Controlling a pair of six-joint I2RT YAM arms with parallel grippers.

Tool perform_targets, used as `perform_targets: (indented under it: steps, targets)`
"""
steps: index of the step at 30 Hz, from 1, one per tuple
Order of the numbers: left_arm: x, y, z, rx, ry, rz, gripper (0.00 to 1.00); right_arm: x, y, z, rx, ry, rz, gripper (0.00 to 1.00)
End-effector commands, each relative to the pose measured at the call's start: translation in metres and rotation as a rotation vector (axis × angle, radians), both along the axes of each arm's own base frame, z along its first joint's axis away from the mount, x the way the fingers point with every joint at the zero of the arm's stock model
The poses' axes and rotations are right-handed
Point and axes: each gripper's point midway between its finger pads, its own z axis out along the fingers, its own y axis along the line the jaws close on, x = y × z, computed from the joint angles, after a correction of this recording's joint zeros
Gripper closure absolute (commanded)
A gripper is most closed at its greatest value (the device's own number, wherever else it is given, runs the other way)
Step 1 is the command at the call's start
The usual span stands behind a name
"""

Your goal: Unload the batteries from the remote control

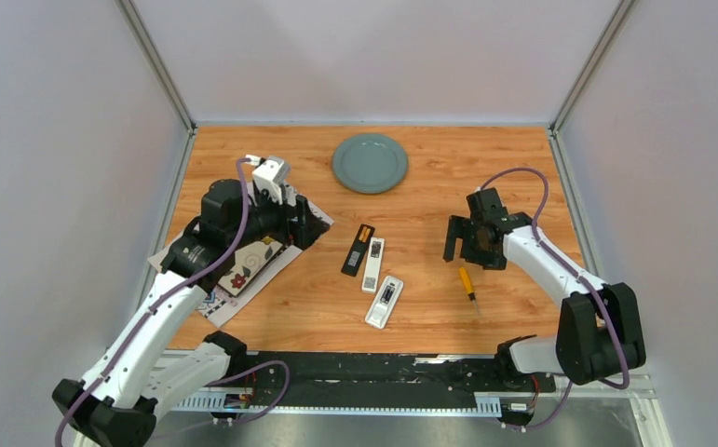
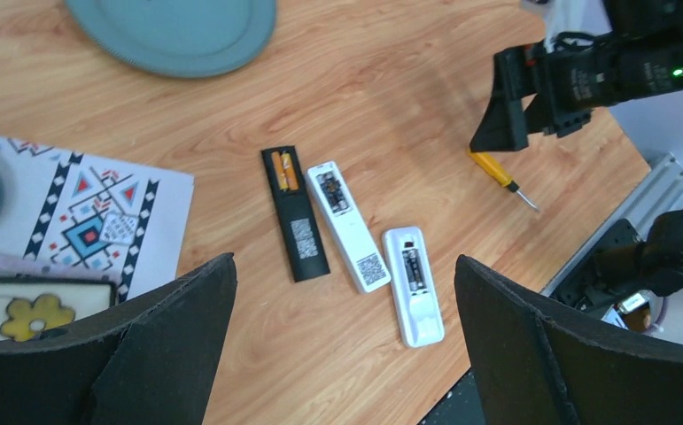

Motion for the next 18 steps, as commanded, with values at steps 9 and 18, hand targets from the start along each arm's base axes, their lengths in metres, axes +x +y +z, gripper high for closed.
perform_targets:
  steps: [9,18]
  targets:
    - [0.008,-0.028,0.048,-0.023,-0.071,-0.078,0.0,-0.022,0.012,-0.032,0.045,0.125,0.021,0.43]
    - [0.001,-0.018,0.044,0.004,-0.065,-0.051,0.0,-0.021,0.008,-0.056,0.004,0.189,0.02,0.65]
